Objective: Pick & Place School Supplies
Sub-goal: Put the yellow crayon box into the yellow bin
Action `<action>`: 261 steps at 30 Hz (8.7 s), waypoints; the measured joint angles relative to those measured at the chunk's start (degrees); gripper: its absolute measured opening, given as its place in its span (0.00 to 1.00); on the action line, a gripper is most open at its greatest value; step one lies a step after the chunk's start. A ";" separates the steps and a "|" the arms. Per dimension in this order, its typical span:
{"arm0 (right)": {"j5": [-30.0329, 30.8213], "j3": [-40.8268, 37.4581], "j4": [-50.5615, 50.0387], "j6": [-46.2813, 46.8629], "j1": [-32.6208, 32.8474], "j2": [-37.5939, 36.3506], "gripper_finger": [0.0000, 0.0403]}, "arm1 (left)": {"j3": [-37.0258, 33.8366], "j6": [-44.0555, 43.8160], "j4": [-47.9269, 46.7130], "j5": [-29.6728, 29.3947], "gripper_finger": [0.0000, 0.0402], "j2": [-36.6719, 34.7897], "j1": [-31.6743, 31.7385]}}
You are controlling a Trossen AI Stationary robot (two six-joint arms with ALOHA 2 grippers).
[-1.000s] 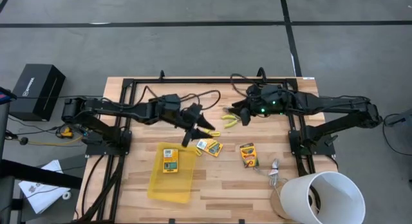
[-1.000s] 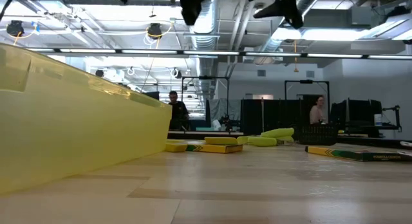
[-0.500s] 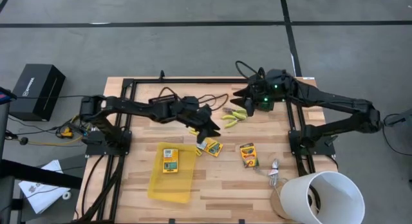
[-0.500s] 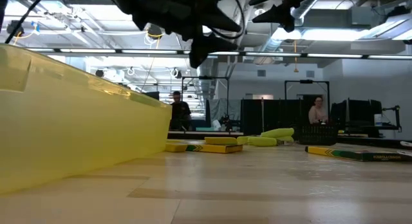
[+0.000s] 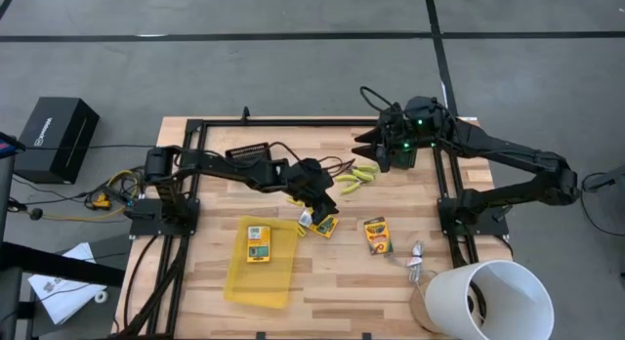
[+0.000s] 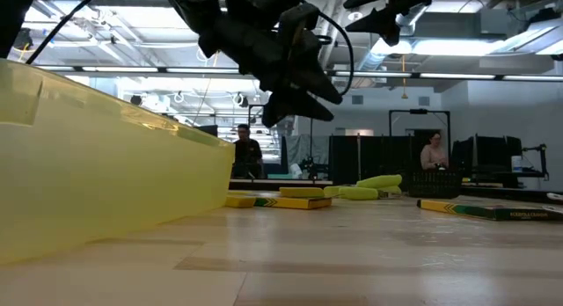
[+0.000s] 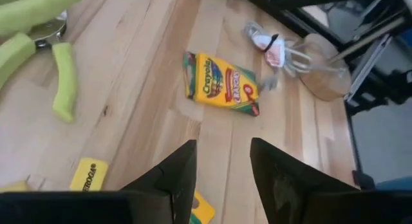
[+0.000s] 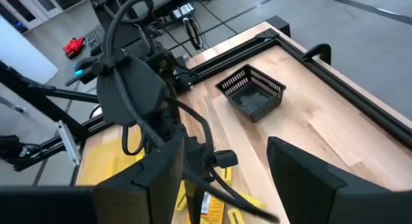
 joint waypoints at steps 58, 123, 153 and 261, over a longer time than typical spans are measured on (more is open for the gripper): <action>-5.05 -0.02 -4.18 -0.69 -5.33 0.48 0.54 | 1.70 2.54 -3.93 -7.24 0.36 5.18 -6.09; -1.90 -26.95 38.75 57.28 19.57 33.07 0.54 | -19.91 7.18 -18.06 -10.28 0.36 -46.61 16.23; 6.39 -23.61 44.08 61.65 20.36 38.21 0.36 | -19.91 6.30 -18.23 -9.23 0.36 -46.61 16.23; -15.22 22.08 33.21 40.06 24.66 48.48 0.31 | -19.93 8.20 -15.84 -8.31 0.36 -45.87 21.70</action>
